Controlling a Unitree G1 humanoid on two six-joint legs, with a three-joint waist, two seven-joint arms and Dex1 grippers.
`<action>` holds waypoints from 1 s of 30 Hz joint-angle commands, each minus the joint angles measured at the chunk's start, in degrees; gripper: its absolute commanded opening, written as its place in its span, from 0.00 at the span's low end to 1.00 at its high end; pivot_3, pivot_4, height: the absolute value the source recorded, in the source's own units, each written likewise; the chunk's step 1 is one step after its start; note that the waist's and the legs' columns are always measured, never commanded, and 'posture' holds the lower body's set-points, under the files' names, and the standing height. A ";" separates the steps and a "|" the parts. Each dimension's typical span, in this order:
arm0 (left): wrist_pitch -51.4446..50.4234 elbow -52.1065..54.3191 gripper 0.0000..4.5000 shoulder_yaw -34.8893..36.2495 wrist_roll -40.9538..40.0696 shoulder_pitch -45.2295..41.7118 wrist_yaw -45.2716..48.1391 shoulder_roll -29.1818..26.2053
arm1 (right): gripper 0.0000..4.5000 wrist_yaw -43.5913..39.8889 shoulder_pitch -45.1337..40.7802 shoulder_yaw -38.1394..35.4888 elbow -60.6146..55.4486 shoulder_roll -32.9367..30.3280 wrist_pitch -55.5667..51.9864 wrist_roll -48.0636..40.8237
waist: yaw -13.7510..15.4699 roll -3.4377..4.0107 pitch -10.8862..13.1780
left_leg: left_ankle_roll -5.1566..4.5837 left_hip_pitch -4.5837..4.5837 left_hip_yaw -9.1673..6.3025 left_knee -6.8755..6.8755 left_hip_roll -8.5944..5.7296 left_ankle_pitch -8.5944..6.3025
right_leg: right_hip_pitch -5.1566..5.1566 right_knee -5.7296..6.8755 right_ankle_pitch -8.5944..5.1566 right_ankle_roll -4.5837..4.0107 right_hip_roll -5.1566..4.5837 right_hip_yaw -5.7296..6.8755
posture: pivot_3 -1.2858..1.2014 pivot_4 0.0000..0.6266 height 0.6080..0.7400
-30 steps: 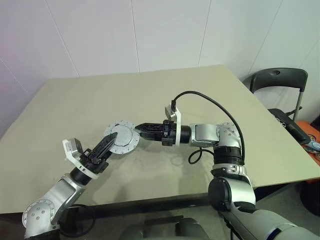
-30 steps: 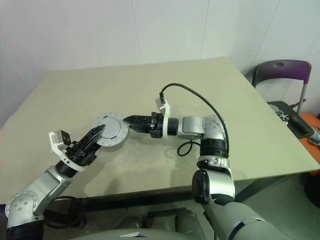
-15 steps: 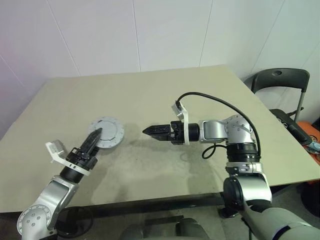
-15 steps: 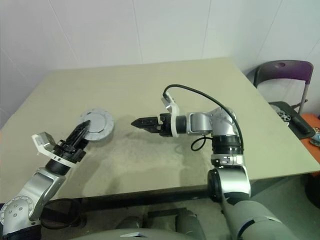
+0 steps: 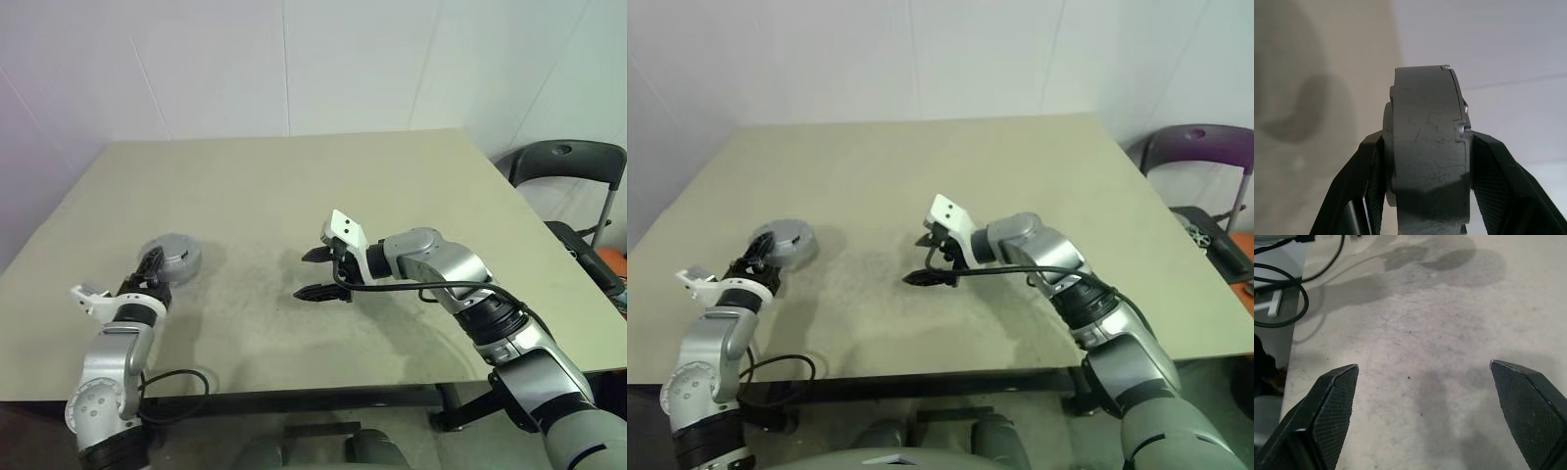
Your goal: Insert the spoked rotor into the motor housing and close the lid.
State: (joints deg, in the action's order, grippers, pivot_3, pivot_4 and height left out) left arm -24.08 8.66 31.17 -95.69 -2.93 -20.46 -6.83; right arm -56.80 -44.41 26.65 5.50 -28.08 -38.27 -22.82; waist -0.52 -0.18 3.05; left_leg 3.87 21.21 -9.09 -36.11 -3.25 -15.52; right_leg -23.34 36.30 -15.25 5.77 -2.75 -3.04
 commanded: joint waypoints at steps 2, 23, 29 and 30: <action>0.79 1.32 0.47 0.96 -1.40 -1.25 -2.44 0.21 | 1.00 -2.03 -0.42 -1.70 -0.73 0.97 1.70 1.63 | 0.09 -0.12 -0.01 | 0.03 0.16 -0.02 -0.02 0.00 0.02 | -0.14 -0.02 0.04 -0.03 0.00 0.01 | 0.52 0.00 1.00; 2.00 1.74 0.47 0.13 3.46 -1.28 -11.87 2.17 | 1.00 -4.93 1.03 -2.78 -0.28 1.16 3.41 6.02 | 0.23 -0.14 -0.03 | -0.02 0.10 0.04 -0.13 -0.05 0.00 | 0.00 -0.07 0.16 -0.01 0.00 0.01 | 0.52 0.00 1.00; 0.79 2.95 0.63 -0.73 4.25 -0.63 -15.96 2.01 | 1.00 -5.21 0.98 -2.81 0.21 1.38 3.76 6.94 | 0.24 -0.21 -0.08 | 0.00 0.07 0.04 -0.13 -0.05 0.02 | 0.02 -0.06 0.18 -0.02 0.01 0.01 | 0.52 0.00 1.00; 0.95 3.26 0.68 -0.75 4.40 -0.57 -16.88 2.10 | 1.00 -5.26 0.97 -2.80 0.28 1.42 3.81 7.09 | 0.25 -0.21 -0.08 | 0.00 0.06 0.04 -0.13 -0.05 0.02 | 0.03 -0.06 0.18 -0.02 0.01 0.01 | 0.52 0.00 1.00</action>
State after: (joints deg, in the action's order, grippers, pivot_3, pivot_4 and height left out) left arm -22.59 9.81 31.45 -91.56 -3.42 -36.10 -4.79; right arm -61.62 -42.84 25.91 6.31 -27.10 -35.60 -15.89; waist -0.26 -0.39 2.97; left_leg 3.86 21.27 -9.06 -36.25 -3.30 -15.50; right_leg -23.31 36.24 -15.05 5.74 -2.74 -3.04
